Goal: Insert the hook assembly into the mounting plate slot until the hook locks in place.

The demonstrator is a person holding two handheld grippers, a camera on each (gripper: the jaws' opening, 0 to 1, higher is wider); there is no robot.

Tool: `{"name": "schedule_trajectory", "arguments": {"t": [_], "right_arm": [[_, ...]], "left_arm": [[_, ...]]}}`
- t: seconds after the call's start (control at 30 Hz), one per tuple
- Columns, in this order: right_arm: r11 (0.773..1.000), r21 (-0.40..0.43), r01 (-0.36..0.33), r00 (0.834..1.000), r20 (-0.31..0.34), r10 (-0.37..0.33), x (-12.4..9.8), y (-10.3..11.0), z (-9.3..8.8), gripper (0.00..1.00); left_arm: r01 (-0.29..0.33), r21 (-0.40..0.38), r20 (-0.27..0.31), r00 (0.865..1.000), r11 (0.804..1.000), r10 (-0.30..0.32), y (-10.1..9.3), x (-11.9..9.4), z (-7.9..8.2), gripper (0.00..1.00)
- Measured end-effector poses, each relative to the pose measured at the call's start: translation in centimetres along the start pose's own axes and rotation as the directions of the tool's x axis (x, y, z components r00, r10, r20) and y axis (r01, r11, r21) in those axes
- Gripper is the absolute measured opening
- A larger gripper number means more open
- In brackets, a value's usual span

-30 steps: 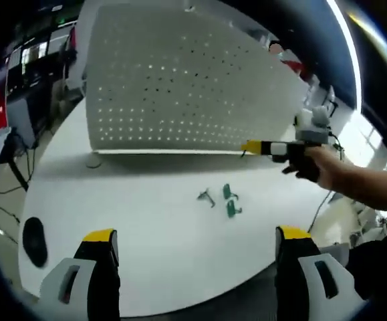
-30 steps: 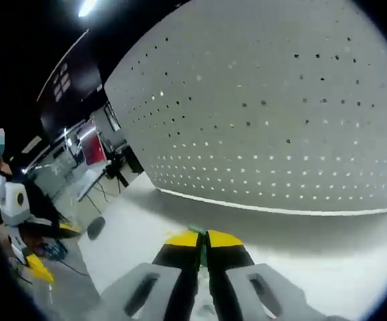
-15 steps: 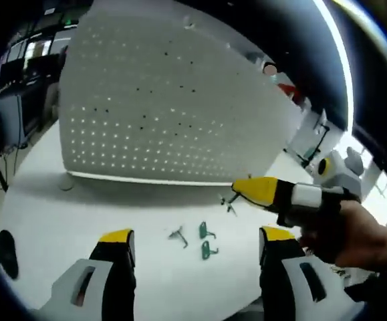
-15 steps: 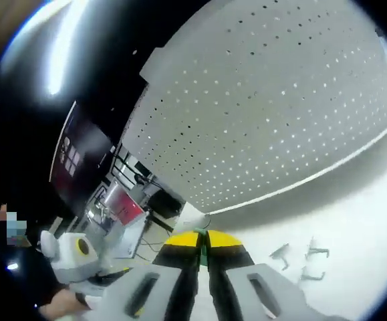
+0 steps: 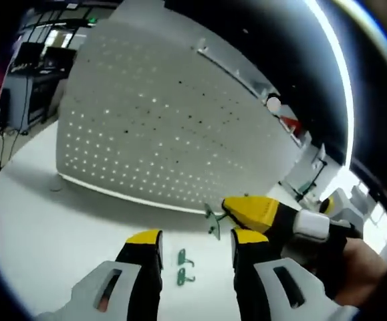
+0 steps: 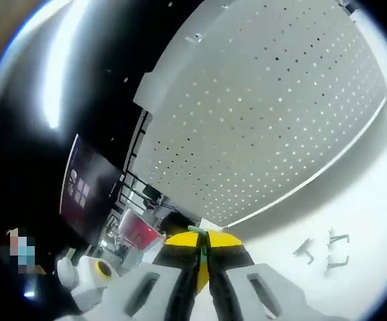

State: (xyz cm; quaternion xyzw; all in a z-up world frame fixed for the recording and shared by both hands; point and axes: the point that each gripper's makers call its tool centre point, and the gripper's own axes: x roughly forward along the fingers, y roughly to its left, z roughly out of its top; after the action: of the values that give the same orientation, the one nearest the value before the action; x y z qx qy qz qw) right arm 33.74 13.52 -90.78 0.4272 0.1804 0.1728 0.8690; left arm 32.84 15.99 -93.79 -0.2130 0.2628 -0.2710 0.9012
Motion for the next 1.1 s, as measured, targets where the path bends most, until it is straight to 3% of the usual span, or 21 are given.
{"name": "schedule_trajectory", "arguments": {"t": [0.43,0.77,1.1], "right_arm": [[0.998,0.041,-0.043,0.999,0.024,0.042,-0.2,2.2,-0.3,0.0],[0.998,0.006,-0.059,0.996,0.062,0.059,-1.1,3.4,0.0,0.0],[0.995,-0.071,-0.065,0.994,0.081,0.071,-1.3,4.3,0.2,0.0]], "left_arm": [[0.03,-0.015,0.063,0.998,0.999,-0.029,-1.1,-0.8,0.9,0.08],[0.032,-0.042,0.126,0.992,0.999,-0.027,-1.6,-1.3,1.9,0.05],[0.043,-0.034,0.135,0.99,0.998,-0.038,-1.8,-1.5,2.7,0.02]]}}
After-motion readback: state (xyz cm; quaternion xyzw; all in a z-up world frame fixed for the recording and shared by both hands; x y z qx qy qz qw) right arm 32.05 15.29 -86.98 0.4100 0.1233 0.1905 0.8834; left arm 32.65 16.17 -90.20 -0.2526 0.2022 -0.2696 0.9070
